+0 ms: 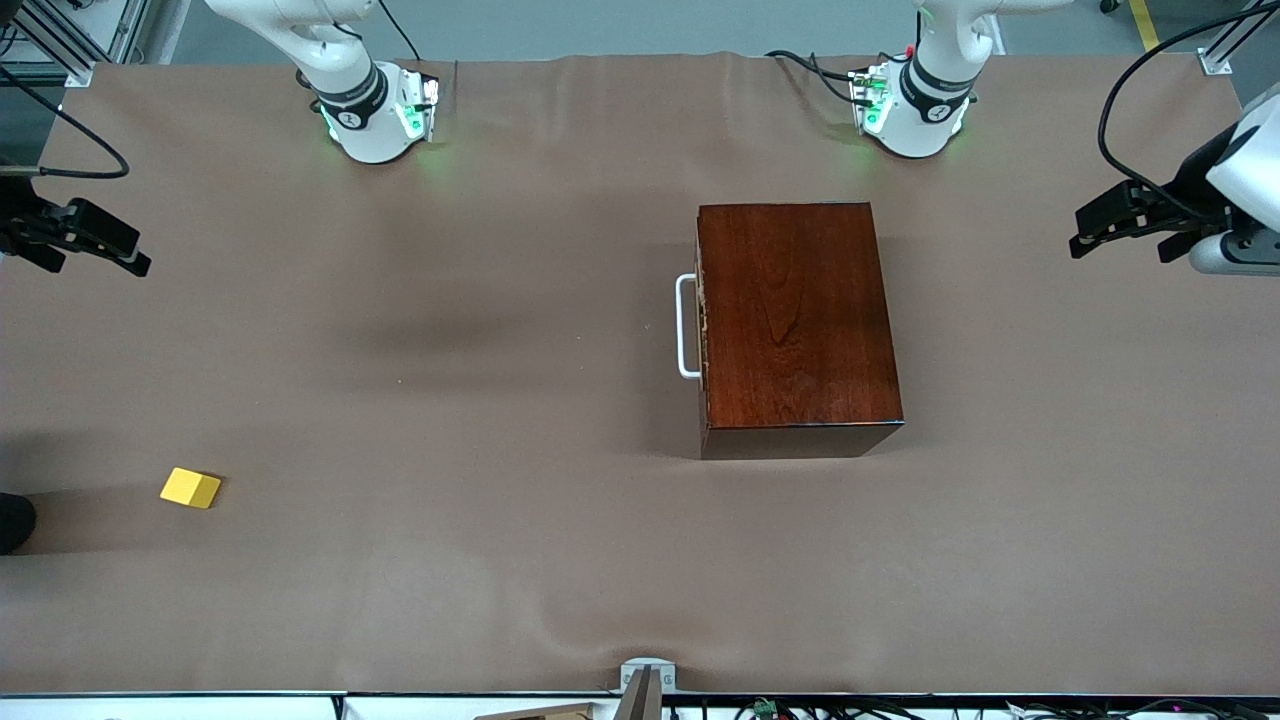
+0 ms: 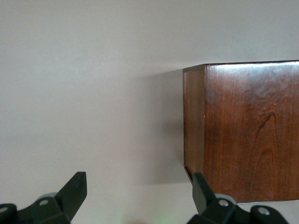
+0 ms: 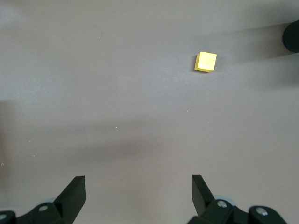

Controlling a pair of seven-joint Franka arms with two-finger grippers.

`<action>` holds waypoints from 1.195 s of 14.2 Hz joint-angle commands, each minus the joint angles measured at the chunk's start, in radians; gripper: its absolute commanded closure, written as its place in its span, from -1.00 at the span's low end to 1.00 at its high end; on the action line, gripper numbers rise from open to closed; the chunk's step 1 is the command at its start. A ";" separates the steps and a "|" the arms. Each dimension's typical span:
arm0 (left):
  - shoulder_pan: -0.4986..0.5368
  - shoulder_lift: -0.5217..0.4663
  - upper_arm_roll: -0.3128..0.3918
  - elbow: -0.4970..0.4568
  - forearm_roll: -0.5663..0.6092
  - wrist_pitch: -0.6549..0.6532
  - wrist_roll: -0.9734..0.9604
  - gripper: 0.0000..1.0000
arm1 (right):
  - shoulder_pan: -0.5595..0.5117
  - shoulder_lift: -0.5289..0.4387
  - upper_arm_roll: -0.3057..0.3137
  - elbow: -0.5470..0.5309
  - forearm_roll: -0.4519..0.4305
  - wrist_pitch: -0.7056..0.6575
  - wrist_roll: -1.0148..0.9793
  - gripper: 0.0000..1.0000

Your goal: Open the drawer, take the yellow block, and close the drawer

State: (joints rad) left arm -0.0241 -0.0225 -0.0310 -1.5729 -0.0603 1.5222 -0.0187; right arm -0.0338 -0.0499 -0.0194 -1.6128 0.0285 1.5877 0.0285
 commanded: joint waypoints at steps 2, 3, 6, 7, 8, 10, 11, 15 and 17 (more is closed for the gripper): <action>-0.007 0.006 -0.012 0.033 0.019 -0.047 0.011 -1.00 | -0.001 0.001 0.004 0.013 0.001 -0.005 0.002 -1.00; -0.005 0.006 -0.010 0.034 0.017 -0.047 0.011 -1.00 | -0.001 0.001 0.004 0.013 0.001 -0.005 0.002 -1.00; -0.002 0.004 -0.009 0.034 0.017 -0.047 0.009 -1.00 | -0.001 0.001 0.004 0.013 0.002 -0.005 0.002 -1.00; -0.002 0.004 -0.009 0.034 0.017 -0.047 0.009 -1.00 | 0.000 0.001 0.004 0.013 0.001 -0.005 0.002 -1.00; -0.002 0.004 -0.009 0.034 0.017 -0.047 0.009 -1.00 | 0.002 0.001 0.004 0.013 -0.001 -0.005 0.002 -1.00; -0.002 0.004 -0.009 0.034 0.017 -0.047 0.009 -1.00 | -0.001 0.001 0.004 0.013 0.001 -0.005 0.002 -1.00; -0.002 0.004 -0.009 0.034 0.017 -0.047 0.009 -1.00 | -0.001 0.001 0.004 0.013 0.001 -0.005 0.002 -1.00; -0.002 0.006 -0.007 0.033 0.023 -0.047 0.008 -1.00 | 0.000 0.001 0.004 0.013 0.001 -0.005 0.002 -1.00; -0.003 0.010 -0.009 0.033 0.092 -0.045 0.006 -1.00 | 0.000 0.001 0.004 0.013 0.002 -0.005 0.002 -1.00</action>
State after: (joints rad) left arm -0.0280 -0.0220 -0.0363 -1.5598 -0.0267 1.4948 -0.0187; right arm -0.0336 -0.0499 -0.0191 -1.6128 0.0286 1.5877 0.0285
